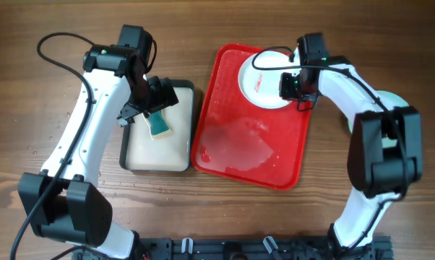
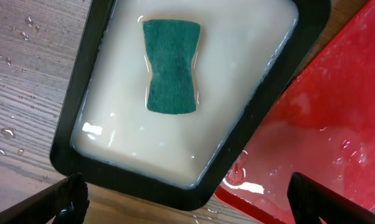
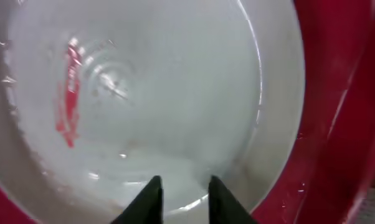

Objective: Clean dirty plates on tray and stack at the side
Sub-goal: 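Grip the white plate rim with right gripper and slide it to tray center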

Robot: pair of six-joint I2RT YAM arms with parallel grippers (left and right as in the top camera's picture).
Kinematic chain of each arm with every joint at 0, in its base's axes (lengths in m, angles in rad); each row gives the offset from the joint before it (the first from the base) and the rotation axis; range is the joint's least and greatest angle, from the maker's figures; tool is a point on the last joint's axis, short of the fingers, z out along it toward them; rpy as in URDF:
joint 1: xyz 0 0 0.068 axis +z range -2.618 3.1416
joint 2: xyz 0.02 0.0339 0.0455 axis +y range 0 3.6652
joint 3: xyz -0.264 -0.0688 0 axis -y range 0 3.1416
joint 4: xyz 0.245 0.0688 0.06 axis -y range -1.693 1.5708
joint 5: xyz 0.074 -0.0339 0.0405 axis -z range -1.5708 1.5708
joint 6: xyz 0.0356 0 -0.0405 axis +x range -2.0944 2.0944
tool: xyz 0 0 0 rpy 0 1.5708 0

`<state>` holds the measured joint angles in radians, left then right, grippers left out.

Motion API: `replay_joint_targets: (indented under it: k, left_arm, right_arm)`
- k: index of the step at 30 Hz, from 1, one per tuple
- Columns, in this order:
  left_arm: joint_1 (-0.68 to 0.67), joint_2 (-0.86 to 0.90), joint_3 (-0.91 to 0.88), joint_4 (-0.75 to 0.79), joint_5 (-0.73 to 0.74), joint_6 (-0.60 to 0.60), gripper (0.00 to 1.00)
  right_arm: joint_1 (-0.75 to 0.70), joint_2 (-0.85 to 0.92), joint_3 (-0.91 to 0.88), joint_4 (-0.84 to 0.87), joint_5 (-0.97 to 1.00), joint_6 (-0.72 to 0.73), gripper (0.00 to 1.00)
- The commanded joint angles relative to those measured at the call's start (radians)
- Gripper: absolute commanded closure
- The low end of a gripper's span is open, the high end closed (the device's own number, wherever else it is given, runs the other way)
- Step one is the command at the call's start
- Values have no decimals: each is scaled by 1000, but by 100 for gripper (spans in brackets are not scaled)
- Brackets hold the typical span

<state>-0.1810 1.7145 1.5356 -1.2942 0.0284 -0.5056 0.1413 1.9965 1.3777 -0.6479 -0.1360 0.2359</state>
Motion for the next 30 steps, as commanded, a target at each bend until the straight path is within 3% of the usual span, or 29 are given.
replay_joint_targets:
  k: [1, 5, 6, 8, 9, 12, 14, 15, 16, 20, 23, 27, 29, 30]
  left_arm:
    - [9, -14, 0, 0, 8, 2, 0]
    - [9, -14, 0, 0, 8, 2, 0]
    - [9, -14, 0, 0, 8, 2, 0]
    - [9, -14, 0, 0, 8, 2, 0]
    - [9, -14, 0, 0, 8, 2, 0]
    - [9, -14, 0, 0, 8, 2, 0]
    - [9, -14, 0, 0, 8, 2, 0]
    - [9, -14, 0, 0, 8, 2, 0]
    - [9, -14, 0, 0, 8, 2, 0]
    - [9, -14, 0, 0, 8, 2, 0]
    - [9, -14, 0, 0, 8, 2, 0]
    - [9, -14, 0, 0, 8, 2, 0]
    - [9, -14, 0, 0, 8, 2, 0]
    - [9, -14, 0, 0, 8, 2, 0]
  right_arm:
    - [-21, -71, -2, 59, 98, -8, 62]
    - [-65, 11, -12, 133, 223, 3, 61]
    - [-69, 29, -12, 126, 212, 3, 65]
    - [-68, 41, -12, 108, 78, -19, 89]
    - [-63, 40, -12, 99, -34, -50, 91]
    - [-55, 42, -12, 29, -82, -27, 96]
    - [-55, 42, -12, 23, -75, -30, 90]
    - [-60, 39, -10, 27, -44, -26, 76]
    - [-68, 34, -9, 27, -43, -36, 72]
    - [-102, -16, -7, 43, -51, -165, 66]
    - [-106, -38, -7, 51, -204, -280, 66]
    - [-94, -8, -34, 104, -230, -240, 62]
    - [-82, 44, -63, 156, -224, -117, 63]
    - [-76, 74, -64, 166, -224, -78, 70]
